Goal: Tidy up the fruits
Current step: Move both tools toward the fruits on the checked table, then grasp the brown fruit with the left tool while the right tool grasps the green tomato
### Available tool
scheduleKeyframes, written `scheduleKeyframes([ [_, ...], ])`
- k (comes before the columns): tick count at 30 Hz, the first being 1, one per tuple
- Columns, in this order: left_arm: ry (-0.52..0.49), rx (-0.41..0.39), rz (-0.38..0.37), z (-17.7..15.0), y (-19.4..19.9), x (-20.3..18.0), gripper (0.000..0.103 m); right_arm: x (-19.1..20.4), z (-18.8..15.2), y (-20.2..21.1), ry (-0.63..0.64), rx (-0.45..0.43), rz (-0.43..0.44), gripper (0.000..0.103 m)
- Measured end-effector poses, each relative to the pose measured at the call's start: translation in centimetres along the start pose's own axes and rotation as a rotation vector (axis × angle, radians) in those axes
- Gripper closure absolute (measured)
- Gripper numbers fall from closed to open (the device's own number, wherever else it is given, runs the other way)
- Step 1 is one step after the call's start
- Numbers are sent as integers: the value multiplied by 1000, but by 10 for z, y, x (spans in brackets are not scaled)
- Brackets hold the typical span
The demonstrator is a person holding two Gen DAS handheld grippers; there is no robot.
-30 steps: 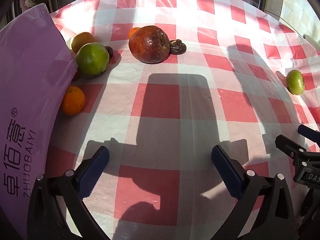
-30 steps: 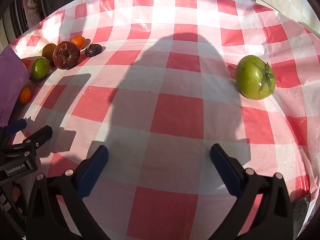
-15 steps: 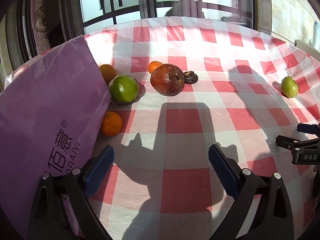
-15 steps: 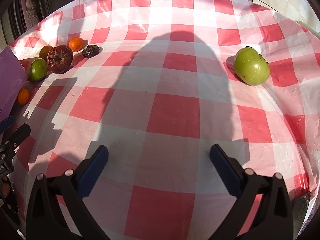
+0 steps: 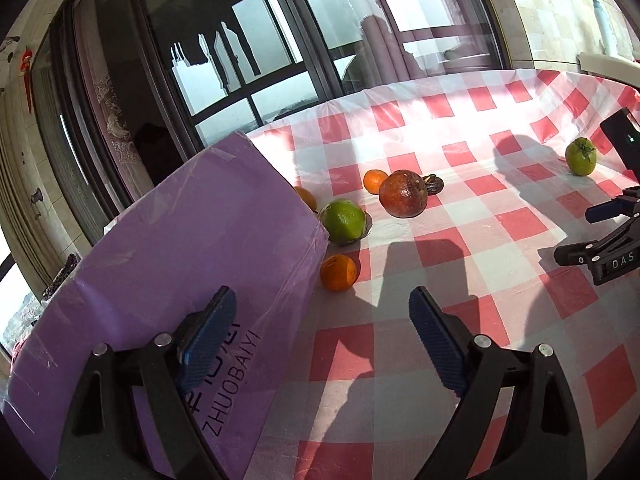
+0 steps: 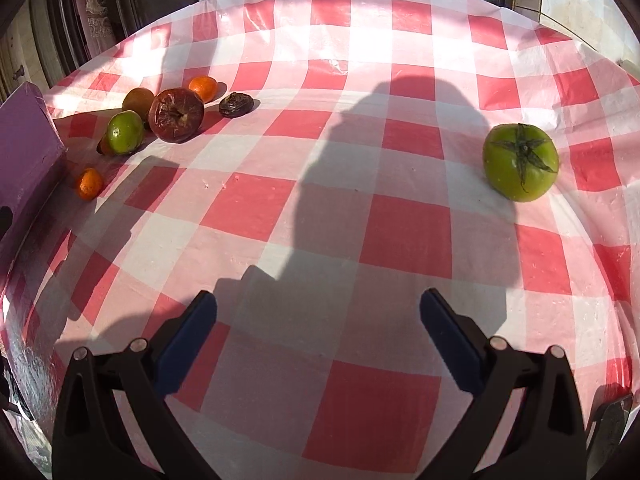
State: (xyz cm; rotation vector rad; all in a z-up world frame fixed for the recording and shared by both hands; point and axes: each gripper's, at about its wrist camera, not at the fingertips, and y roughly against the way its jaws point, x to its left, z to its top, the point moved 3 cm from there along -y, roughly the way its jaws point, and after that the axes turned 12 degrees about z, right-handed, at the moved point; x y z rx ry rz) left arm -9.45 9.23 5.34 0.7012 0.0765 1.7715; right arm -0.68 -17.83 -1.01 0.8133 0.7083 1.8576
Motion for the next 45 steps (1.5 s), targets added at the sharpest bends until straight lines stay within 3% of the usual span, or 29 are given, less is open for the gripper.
scheduleKeyframes([
  [5, -6, 25, -61, -27, 18, -1, 16, 62, 25, -27, 156, 28, 122, 1],
  [13, -16, 71, -105, -59, 26, -12, 16, 149, 79, -87, 423, 63, 186, 1],
  [16, -6, 74, -122, -64, 29, -9, 16, 168, 88, -111, 522, 90, 197, 1],
  [22, -6, 100, -141, -62, 27, -13, 16, 193, 101, -136, 651, 134, 327, 1],
  [24, -4, 106, -159, -59, 26, -19, 16, 197, 105, -141, 693, 139, 325, 1],
  [27, -12, 111, -200, -54, 26, -30, 16, 192, 113, -151, 662, 144, 309, 1],
  [32, -9, 114, -243, -42, 21, -42, 9, 168, 131, -143, 544, 48, 245, 2],
  [35, -20, 109, -279, -32, 20, -56, 7, 146, 138, -132, 422, 11, 259, 2],
  [40, -3, 139, -284, -2, -3, -79, 7, 127, 120, -87, 455, -23, 393, 2],
  [45, 13, 207, -246, 32, -54, -110, 7, 62, 113, -29, 386, -118, 159, 2],
])
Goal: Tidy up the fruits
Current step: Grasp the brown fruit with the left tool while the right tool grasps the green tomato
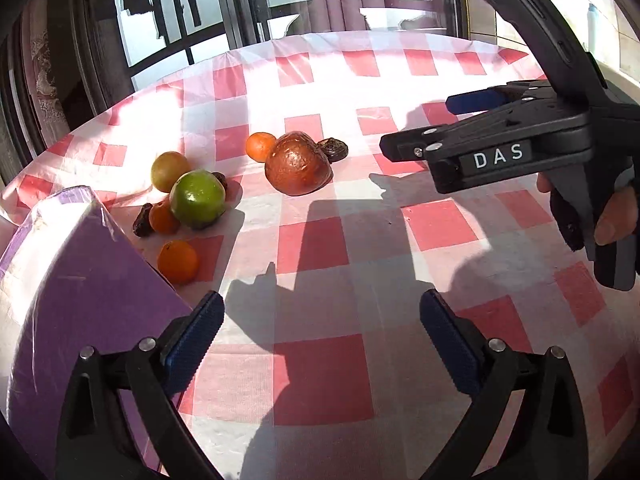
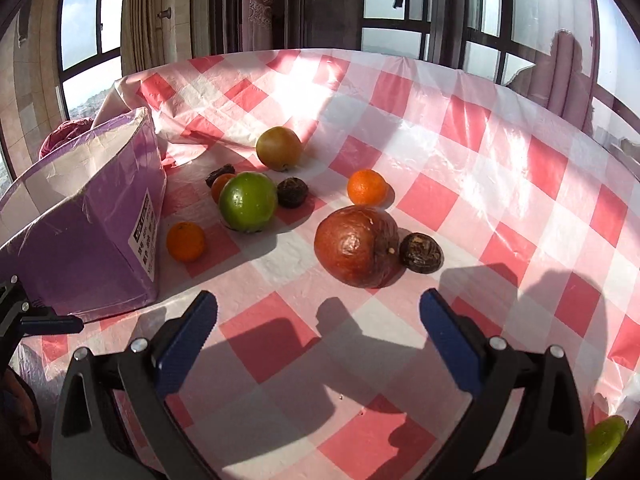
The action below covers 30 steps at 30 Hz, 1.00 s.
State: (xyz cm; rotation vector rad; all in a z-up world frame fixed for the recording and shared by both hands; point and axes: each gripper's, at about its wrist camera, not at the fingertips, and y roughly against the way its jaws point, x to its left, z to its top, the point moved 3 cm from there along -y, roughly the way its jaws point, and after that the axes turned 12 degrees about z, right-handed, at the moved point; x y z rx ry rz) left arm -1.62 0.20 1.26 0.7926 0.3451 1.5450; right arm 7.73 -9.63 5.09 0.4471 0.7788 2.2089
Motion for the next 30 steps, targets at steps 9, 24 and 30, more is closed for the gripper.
scheduleKeyframes([
  [9, 186, 156, 24, 68, -108, -3, 7, -97, -90, 94, -345, -14, -442, 2],
  [24, 284, 217, 37, 108, -164, 6, 30, -216, -126, 68, -684, 104, -456, 7],
  [30, 265, 204, 23, 111, -165, 0, 43, -202, -122, 57, -619, 112, -517, 22],
])
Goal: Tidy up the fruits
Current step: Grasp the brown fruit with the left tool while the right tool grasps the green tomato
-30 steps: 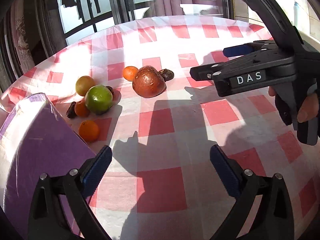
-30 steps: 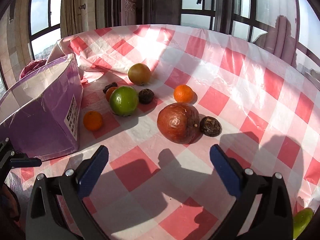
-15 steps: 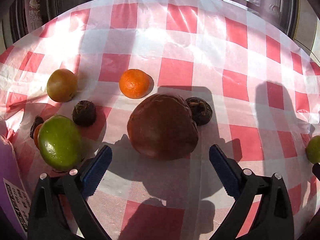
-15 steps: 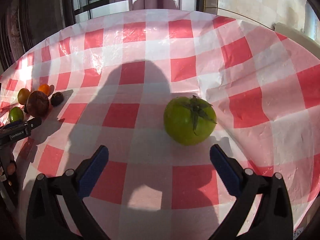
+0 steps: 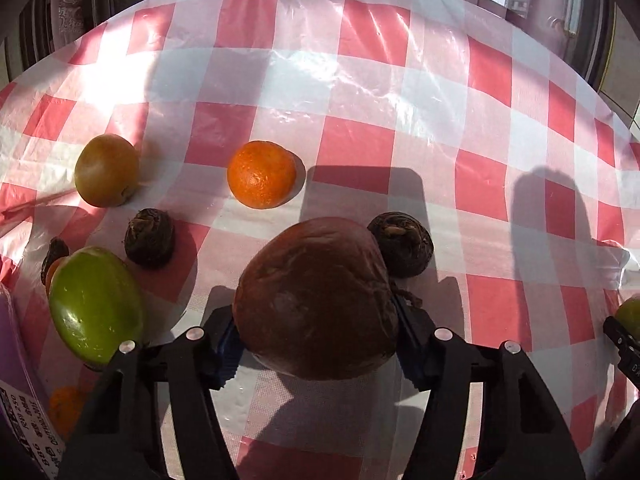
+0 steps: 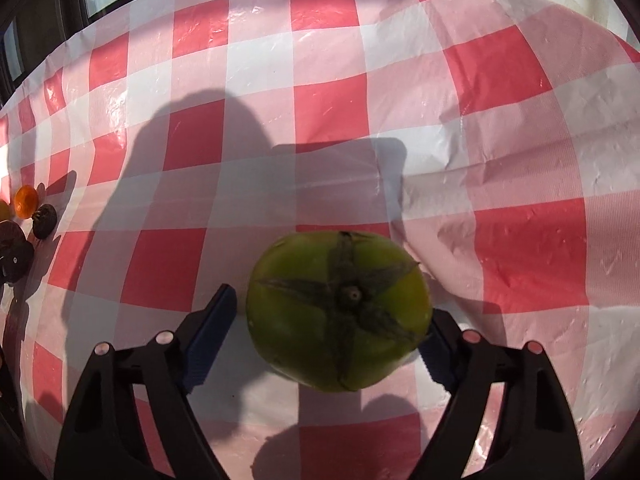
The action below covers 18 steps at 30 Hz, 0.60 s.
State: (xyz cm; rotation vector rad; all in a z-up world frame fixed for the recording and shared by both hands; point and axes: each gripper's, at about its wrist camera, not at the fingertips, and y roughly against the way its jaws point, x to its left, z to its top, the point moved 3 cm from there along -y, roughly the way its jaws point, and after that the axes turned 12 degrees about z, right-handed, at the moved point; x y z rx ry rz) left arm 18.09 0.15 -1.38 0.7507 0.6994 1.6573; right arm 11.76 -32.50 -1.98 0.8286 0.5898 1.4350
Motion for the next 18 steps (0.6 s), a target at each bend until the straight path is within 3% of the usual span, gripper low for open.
scheduleKeyframes([
  [4, -5, 0, 2, -1, 1, -4, 43, 16, -4, 4, 49, -32, -77, 33],
  [18, -43, -5, 25, -6, -1, -10, 46, 20, -5, 3, 56, -36, -87, 35],
])
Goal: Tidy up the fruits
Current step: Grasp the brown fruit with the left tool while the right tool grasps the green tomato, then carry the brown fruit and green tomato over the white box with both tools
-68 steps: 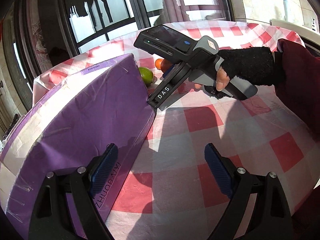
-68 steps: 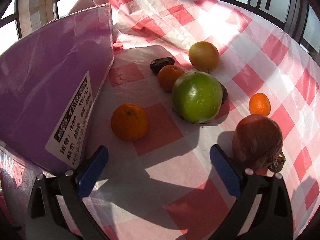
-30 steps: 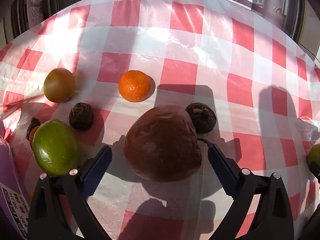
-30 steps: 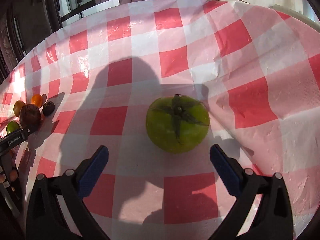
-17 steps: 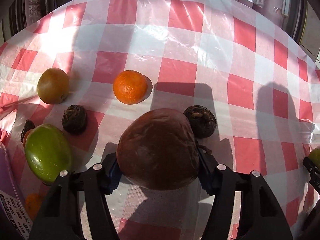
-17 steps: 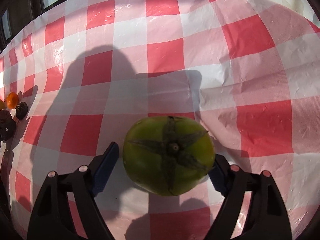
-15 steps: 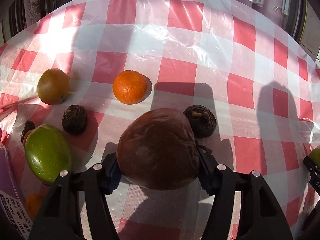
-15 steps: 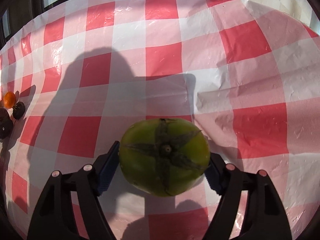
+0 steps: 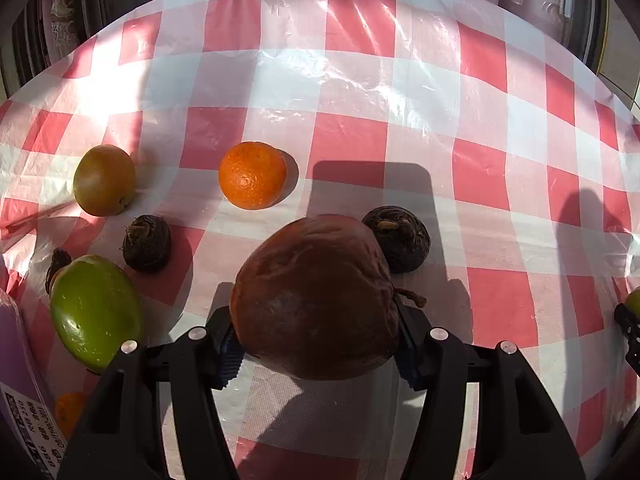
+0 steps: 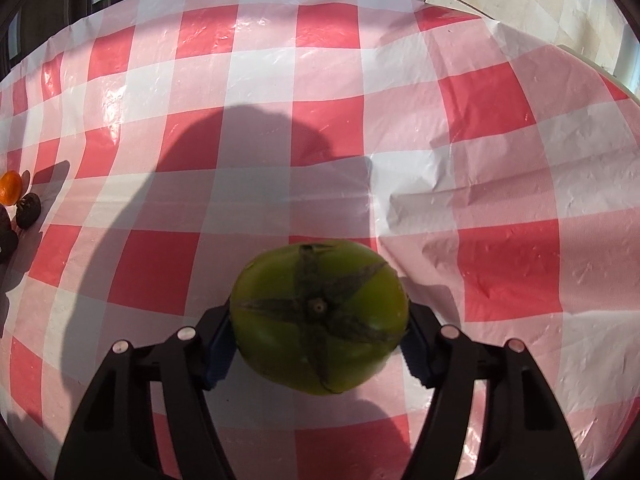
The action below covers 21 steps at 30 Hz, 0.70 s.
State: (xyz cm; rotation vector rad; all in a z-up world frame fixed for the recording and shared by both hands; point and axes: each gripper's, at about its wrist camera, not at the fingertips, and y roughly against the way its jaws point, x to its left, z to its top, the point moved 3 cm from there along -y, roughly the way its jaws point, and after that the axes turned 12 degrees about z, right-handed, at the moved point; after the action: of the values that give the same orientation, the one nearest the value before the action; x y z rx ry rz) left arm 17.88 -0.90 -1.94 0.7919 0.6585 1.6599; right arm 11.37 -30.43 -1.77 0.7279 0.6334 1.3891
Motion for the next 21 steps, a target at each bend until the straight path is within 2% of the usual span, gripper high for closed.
scheduleKeyframes([
  [7, 24, -34, -22, -16, 23, 9, 47, -9, 1, 6, -27, -7, 21, 35],
  [9, 13, -64, -28, -27, 39, 10, 47, -16, -8, 15, -78, -26, 95, 35],
  [14, 12, -140, -64, -54, 87, 18, 47, 21, -26, 46, -57, -63, 209, 35],
  [21, 61, -263, -81, -73, 166, 49, 47, 74, -35, 79, 26, -83, 307, 35],
])
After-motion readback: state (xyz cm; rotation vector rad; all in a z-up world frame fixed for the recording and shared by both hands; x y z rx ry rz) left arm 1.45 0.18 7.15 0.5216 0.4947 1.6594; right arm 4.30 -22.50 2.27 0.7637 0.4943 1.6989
